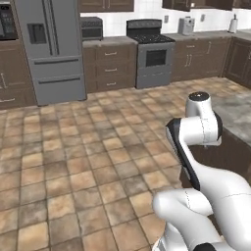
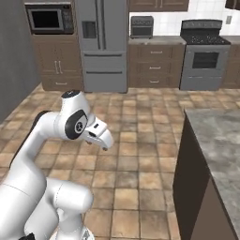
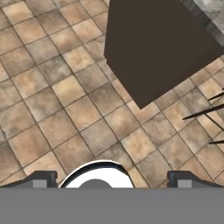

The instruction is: There is a tray on the dining counter. Grab the cup, mug, and pitcher and place them on the tray. The pitcher may be placed next to the tray if it cannot fit the tray.

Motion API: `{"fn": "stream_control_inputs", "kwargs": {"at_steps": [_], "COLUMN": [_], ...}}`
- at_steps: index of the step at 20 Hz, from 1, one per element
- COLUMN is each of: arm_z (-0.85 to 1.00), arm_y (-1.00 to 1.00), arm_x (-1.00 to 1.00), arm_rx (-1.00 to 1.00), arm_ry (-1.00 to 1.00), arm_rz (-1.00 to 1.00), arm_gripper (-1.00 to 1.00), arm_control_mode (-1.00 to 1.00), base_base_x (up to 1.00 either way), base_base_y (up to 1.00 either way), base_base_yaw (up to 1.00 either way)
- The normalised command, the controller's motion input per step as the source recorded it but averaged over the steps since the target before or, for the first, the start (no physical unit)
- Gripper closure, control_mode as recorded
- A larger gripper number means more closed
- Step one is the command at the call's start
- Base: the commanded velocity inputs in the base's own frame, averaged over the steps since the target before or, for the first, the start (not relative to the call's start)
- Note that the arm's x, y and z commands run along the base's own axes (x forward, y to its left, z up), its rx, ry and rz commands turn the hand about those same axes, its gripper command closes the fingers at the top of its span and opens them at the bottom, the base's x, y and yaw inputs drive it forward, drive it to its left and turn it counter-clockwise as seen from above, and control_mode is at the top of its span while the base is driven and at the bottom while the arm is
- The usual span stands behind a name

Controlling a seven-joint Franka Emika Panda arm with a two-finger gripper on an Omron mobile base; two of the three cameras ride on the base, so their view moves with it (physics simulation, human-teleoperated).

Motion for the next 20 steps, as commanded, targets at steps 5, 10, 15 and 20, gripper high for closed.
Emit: {"fn": "stream_control_inputs", "kwargs": {"at_steps": [5,10,15,20], "arm_z": [0.0,0.0,0.0,0.0], "arm_y": [0.0,0.0,0.0,0.0], "arm_x": [0.0,0.0,0.0,0.0], "arm_rx": [0.0,0.0,0.0,0.0], "arm_ry": [0.0,0.0,0.0,0.0], "arm_rz": [0.0,0.0,0.0,0.0], "arm_gripper": [-1.0,-1.0,-1.0,-1.0], "arm_control_mode": [1.0,1.0,1.0,1.0], "base_base_x": [0.85,0.86,0.84,0.82], "base_base_y": [0.29,0.29,0.27,0.27], "base_base_yaw": [-0.04,-0.04,-0.06,-0.1]}}
